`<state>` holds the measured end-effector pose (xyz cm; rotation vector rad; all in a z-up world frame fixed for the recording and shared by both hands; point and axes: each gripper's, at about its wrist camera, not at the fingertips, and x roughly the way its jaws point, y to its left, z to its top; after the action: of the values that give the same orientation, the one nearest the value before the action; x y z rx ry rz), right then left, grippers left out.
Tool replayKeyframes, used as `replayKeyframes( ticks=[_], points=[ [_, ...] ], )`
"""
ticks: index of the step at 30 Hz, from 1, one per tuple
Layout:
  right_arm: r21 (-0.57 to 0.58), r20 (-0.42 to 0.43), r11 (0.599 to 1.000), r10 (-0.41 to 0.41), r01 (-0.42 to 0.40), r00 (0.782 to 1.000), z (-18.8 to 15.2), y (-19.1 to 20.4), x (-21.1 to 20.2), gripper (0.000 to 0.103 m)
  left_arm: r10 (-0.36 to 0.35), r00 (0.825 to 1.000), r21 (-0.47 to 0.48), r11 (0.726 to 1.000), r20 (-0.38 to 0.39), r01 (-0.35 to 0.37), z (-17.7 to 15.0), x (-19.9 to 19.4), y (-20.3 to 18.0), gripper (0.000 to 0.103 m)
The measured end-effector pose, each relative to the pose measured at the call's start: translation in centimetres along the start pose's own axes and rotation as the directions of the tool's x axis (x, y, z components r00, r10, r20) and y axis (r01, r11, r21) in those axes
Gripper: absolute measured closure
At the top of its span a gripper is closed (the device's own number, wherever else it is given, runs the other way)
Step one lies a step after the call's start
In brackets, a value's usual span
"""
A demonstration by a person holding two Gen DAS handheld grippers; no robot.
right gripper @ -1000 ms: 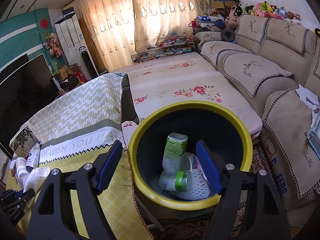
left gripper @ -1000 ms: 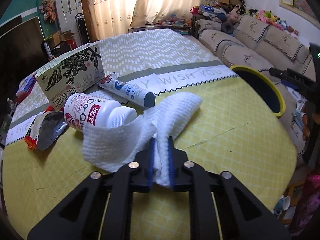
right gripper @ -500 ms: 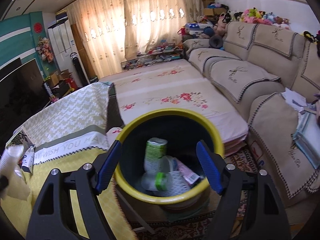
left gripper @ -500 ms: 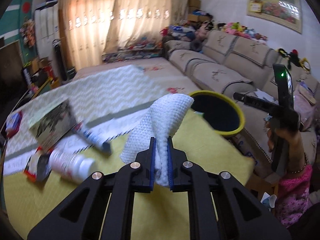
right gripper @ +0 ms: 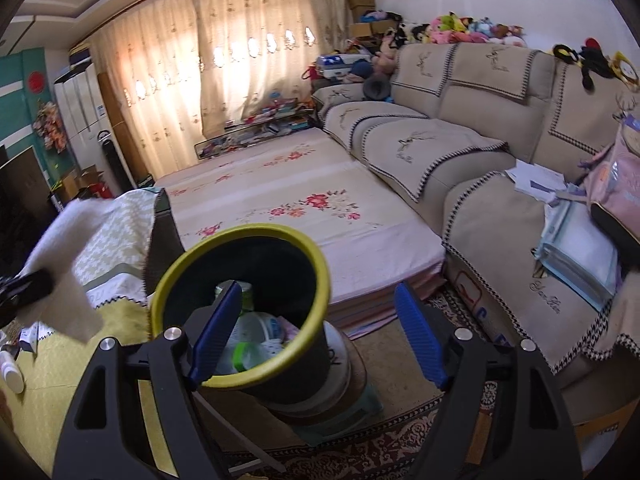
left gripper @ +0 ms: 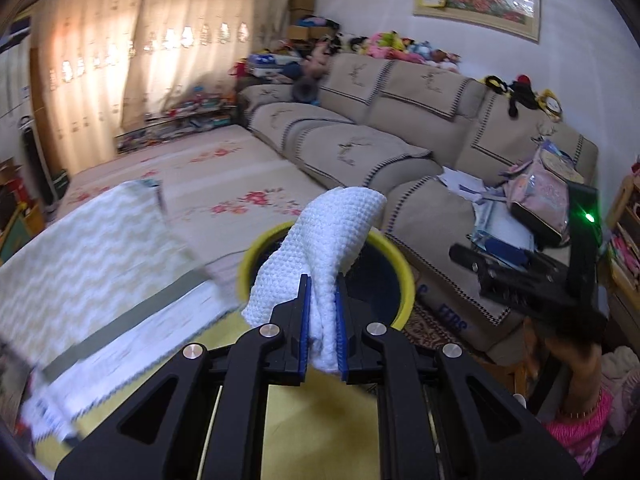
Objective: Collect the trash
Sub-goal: 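Carry the white towel over the bin and open the left gripper, then grasp the white pill bottle with the right gripper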
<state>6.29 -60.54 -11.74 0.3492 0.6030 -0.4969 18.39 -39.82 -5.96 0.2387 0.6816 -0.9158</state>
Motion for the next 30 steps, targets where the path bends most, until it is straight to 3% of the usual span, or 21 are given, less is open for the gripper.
replayKeyframes(
  ticks=[7,8,10,14,18,24,30],
  points=[
    [0.045,-0.009,0.999,-0.029,0.029,1.000,-0.1,-2.7,0.5,0.029,-0.022,0.998,-0.017,1.000,-0.061,0.021,3.3,8.8,-0.6,0.079],
    [0.050,-0.012,0.998,-0.032,0.033,0.999,-0.1,-3.1,0.6,0.029,-0.019,0.997,-0.014,1.000,-0.072,0.018,3.4,10.2,-0.7,0.073],
    [0.057,-0.016,0.998,-0.036,0.037,0.999,-0.2,-3.5,0.6,0.028,-0.002,0.996,-0.024,1.000,-0.089,0.000,3.5,11.9,-0.4,0.039],
    [0.062,-0.018,0.997,-0.036,0.037,0.999,-0.4,-3.8,0.7,0.028,0.017,0.995,-0.047,0.999,-0.096,-0.021,3.3,13.1,0.2,0.032],
    [0.056,-0.024,0.998,-0.027,0.029,0.999,-0.4,-3.1,0.9,0.028,0.046,0.998,-0.048,0.998,-0.049,-0.049,2.4,9.9,0.7,0.027],
    [0.019,-0.038,1.000,0.004,-0.004,0.999,-0.6,-0.7,1.0,0.027,0.102,0.993,-0.082,0.992,0.065,-0.096,-0.2,0.6,2.0,0.015],
    [-0.055,-0.059,0.995,0.076,-0.079,0.995,-1.2,3.6,1.2,0.027,0.233,0.961,-0.177,0.963,0.149,-0.205,-4.6,-9.4,5.3,0.006]
  ],
)
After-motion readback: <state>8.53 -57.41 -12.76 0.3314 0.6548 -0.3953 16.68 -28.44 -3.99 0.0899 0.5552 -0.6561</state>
